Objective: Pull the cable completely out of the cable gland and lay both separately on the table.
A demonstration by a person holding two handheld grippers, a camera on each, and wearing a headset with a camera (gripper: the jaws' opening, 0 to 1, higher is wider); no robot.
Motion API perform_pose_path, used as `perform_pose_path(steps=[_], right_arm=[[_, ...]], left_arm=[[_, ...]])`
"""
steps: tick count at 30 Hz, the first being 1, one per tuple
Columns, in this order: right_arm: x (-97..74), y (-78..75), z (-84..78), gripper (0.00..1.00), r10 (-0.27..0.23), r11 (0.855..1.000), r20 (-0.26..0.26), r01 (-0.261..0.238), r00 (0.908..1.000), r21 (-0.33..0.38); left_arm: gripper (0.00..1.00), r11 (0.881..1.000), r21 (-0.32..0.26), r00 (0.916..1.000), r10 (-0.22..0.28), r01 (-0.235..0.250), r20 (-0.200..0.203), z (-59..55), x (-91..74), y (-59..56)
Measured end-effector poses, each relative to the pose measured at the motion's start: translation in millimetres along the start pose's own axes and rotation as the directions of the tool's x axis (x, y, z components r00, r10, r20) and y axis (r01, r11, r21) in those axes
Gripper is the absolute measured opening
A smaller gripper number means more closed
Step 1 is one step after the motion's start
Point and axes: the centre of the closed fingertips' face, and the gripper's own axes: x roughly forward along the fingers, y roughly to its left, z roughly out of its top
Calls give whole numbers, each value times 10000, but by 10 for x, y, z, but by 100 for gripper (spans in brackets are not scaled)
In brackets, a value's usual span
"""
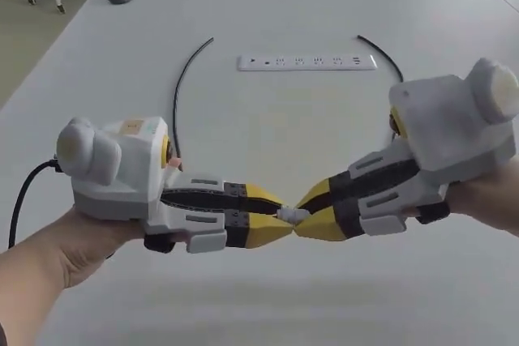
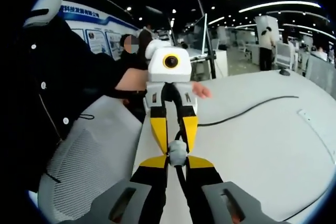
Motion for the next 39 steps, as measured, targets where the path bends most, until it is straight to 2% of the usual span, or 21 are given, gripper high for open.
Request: perform_pose_path(steps=[3,8,12,17,19,20,21,22,27,29,30,31,32,33,35,37,38,39], right_arm=[[-13,-11,4,7,-116,9996,15,116,9999,-241],[-20,-20,5,7,-398,9951,-61,391,9992,-909],[-9,-39,-25,7,-751,9793,-325,675,9966,-1907],[-7,-47,-26,6,-890,9700,-365,783,9954,-2303],[-8,-53,-23,6,-981,9621,-366,853,9945,-2589],[-10,-66,-20,6,-1127,9496,-408,955,9928,-2986],[-7,-62,-23,6,-1158,9461,-438,968,9923,-3092],[-7,-68,-25,6,-1245,9341,-483,1006,9910,-3426],[1,-70,-49,6,-1361,9210,-588,1044,9890,-3753],[-4,-79,-46,7,-1472,9037,-595,1098,9873,-4138],[-6,-85,-46,7,-1494,9034,-593,1119,9870,-4139],[-13,-106,-36,7,-1653,8861,-557,1235,9847,-4467],[-11,-104,-39,7,-1663,8798,-580,1215,9844,-4596],[-8,-104,-44,7,-1634,8843,-610,1187,9847,-4516],[-8,-115,-44,7,-1639,8839,-612,1190,9846,-4523],[-16,-130,-41,7,-1614,8960,-576,1218,9852,-4269],[-22,-132,-33,7,-1558,9112,-506,1238,9865,-3930],[-24,-127,-35,8,-1380,9354,-497,1137,9892,-3347]], left_arm=[[15,10000,-46,10000,7,-7,45,12,7,9],[15,9990,-451,10000,27,-25,50,25,16,22],[14,9973,-734,9999,45,-52,-96,2,22,26],[14,9961,-876,9998,117,-128,-132,0,21,41],[14,9948,-1010,9998,142,-153,-121,5,21,49],[14,9936,-1118,9998,163,-175,-117,3,20,56],[14,9932,-1153,9998,171,-184,-120,3,20,59],[15,9916,-1281,9997,187,-201,-126,0,21,63],[15,9901,-1381,9996,217,-240,-182,-19,33,70],[15,9894,-1428,9996,245,-264,-151,-18,34,75],[15,9869,-1587,9996,263,-278,-116,-16,33,82],[15,9841,-1750,9995,312,-313,-33,-5,29,96],[15,9834,-1790,9995,314,-313,-27,-4,28,97],[15,9816,-1884,9995,314,-319,-59,-10,31,97],[15,9824,-1840,9994,321,-332,-85,-15,30,92],[15,9858,-1644,9994,344,-347,-50,-6,28,89],[15,9856,-1657,9994,335,-337,-45,-3,26,88],[15,9867,-1590,9994,344,-347,-52,0,26,89]])
